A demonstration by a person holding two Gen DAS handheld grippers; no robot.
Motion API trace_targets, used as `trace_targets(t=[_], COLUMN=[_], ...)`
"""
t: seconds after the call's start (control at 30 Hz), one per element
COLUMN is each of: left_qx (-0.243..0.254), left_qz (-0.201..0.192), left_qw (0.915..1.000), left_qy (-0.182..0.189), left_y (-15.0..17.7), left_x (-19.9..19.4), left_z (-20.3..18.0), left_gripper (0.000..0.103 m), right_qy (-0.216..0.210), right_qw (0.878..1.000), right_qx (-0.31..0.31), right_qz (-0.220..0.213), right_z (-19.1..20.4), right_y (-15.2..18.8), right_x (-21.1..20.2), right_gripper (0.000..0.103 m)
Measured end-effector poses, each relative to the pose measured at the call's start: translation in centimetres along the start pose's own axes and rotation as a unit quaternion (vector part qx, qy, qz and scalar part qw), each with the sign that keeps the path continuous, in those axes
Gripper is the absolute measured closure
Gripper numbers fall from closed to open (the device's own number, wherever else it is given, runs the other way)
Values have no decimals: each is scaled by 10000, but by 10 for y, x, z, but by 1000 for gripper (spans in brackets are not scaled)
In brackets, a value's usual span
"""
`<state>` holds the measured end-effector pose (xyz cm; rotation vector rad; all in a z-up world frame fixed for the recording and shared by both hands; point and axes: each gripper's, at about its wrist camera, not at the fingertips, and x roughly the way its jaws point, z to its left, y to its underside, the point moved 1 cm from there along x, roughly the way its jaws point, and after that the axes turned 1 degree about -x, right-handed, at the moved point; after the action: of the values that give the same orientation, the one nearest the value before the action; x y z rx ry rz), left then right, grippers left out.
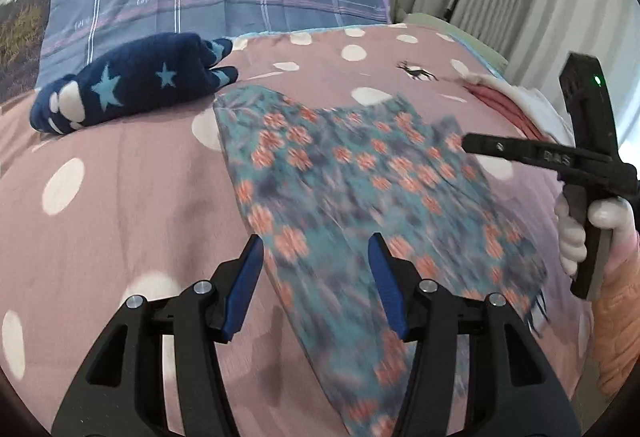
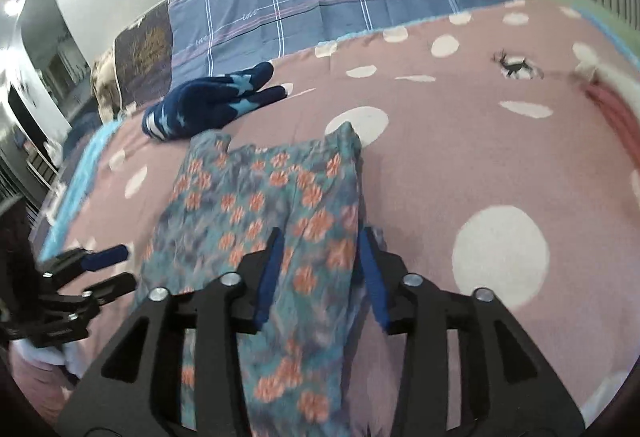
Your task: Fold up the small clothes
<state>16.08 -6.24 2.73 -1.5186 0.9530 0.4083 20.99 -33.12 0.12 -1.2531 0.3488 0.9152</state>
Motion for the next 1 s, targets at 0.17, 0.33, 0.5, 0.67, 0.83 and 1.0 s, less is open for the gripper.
trace_targets(t=[0.17,0.33,0.5,0.67,0.83,1.0], left_qx=[-533,-653,-25,-37,-160,132], left_qz=[-171,-143,-844,-804,-851,-838], left_qw=[9982,9975,9963,9964,9962,9964], left_qy=[210,216,-167,-268,20,39], left_y=[-40,-71,-63,-67,-62,-51], left_x=[36,75,81,78,41,22], left_z=[32,52,46,48,49,35], left_gripper=[43,84,92,83,67,47], right_qy=[-26,-778,-664,-217,-173,-1396], right_qw=[9987,9925,9954,9976,9960,9870], right_qx=[-512,-197,285,335,277,-727], right_qz=[-40,-924,-633,-560,-832,-321], right_z=[2,-18,-42,-41,-26,60], right_y=[-11,-8,-3,-4,15,74], right_x=[30,18,42,41,-24,-54], right_gripper=[61,99,97,77,71,77])
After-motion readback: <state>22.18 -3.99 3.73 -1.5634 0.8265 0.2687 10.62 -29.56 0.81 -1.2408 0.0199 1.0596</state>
